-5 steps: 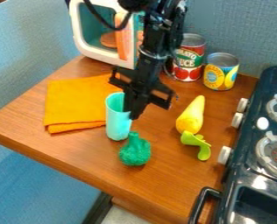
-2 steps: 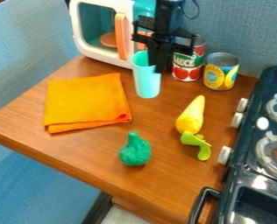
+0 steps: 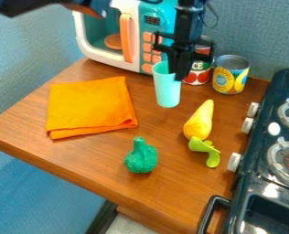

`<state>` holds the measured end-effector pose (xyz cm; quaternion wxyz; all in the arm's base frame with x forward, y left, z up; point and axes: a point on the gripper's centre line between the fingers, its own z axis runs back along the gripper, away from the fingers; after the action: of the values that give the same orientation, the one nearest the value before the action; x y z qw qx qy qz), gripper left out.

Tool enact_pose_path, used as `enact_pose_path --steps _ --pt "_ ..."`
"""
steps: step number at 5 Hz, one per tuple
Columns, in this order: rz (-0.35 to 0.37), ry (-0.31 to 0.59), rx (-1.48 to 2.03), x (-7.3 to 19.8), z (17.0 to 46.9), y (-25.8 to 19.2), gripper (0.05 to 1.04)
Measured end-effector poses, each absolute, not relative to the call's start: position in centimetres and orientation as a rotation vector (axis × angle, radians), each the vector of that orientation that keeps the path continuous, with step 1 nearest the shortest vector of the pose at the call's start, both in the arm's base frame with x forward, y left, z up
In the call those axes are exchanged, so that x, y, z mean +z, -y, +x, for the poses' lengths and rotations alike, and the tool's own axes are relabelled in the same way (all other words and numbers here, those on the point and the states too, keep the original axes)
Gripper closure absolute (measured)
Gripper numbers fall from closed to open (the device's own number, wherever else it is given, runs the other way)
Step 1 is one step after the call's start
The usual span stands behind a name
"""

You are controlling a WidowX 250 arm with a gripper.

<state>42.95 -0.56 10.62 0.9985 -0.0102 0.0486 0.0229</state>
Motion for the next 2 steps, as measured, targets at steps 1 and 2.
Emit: enact_pose_path --steps 1,2 --pt "0.009 -0.129 0.057 9.5 43.0 0.2 1.000" --pt "0.037 -0.169 0.071 7.9 42.9 -0.1 1.000"
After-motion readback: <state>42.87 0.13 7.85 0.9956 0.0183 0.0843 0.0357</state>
